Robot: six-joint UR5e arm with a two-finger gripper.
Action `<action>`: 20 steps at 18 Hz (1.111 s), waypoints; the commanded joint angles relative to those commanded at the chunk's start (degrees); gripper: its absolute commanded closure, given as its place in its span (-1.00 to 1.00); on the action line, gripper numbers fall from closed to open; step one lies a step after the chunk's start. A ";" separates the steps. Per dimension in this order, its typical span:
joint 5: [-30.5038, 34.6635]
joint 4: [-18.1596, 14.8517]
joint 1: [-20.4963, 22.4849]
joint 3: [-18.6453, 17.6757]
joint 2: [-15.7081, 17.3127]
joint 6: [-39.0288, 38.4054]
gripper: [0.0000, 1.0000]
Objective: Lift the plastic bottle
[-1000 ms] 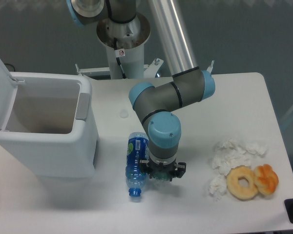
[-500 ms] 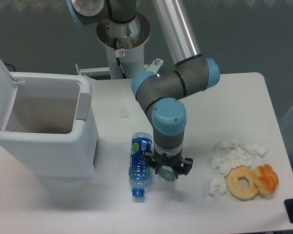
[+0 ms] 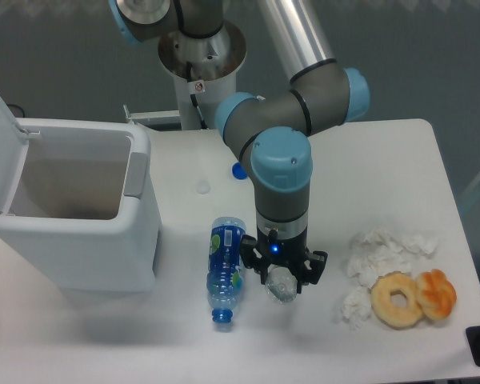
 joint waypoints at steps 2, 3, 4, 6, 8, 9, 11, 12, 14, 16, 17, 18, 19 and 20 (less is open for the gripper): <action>-0.44 0.00 -0.17 0.09 0.97 1.84 -0.34; -0.44 -0.09 -0.44 0.35 1.15 3.07 -0.34; -0.53 -0.09 -0.61 0.53 1.32 3.69 -0.34; -0.62 -0.26 -0.79 0.70 1.85 4.48 -0.34; -0.62 -0.18 -0.79 0.70 3.87 6.15 -0.34; -0.88 -0.26 -0.79 0.96 4.57 6.51 -0.34; -1.67 -0.44 -0.88 1.06 5.98 7.99 -0.34; -1.68 -0.53 -0.97 0.71 6.94 9.75 -0.34; -2.37 -0.79 -1.58 0.35 8.26 11.34 -0.34; -3.17 -1.14 -2.20 0.35 8.71 11.08 -0.34; -3.26 -1.14 -2.28 0.18 9.06 10.82 -0.34; -3.26 -1.23 -2.46 0.09 9.23 10.73 -0.34; -3.34 -1.23 -2.46 -0.09 9.32 10.73 -0.34; -3.43 -1.23 -2.46 -0.17 9.32 10.73 -0.34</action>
